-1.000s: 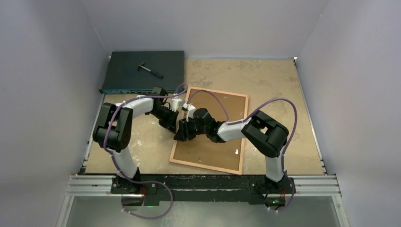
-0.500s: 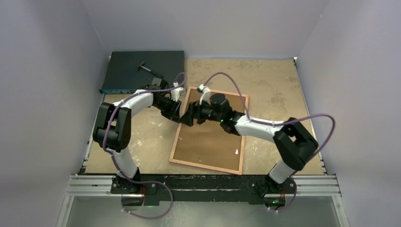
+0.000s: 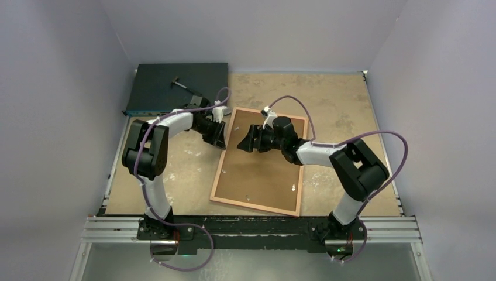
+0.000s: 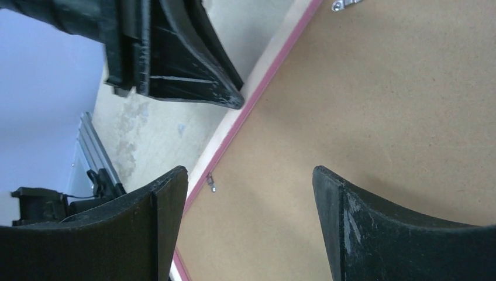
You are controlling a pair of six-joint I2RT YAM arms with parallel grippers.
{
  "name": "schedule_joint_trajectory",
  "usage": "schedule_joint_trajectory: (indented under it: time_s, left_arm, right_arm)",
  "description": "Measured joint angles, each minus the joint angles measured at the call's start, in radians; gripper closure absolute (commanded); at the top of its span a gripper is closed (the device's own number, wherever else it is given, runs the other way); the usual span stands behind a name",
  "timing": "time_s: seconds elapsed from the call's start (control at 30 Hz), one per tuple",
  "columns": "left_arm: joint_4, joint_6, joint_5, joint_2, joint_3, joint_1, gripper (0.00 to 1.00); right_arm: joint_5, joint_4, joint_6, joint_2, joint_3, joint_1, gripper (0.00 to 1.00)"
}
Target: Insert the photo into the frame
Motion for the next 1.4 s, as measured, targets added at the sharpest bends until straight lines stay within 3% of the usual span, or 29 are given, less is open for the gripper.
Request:
schedule_joint_trajectory:
  time_s: [0.2,0.6,1.4]
  left_arm:
    - [0.021,-0.013,0.021,0.003,0.000,0.003,1.00]
    - [0.037,-0.012,0.043,0.005,-0.003,0.003,1.00]
    - [0.061,-0.002,0.074,0.005,-0.020,0.014,1.00]
  right_arm:
    - [-0.009,0.027,0.016,0.131,0.063,-0.010,0.22]
    - [-0.010,0.051,0.034,0.319,0.251,-0.028,0.24]
    - [0.005,0.057,0.041,0.425,0.390,-0.055,0.28]
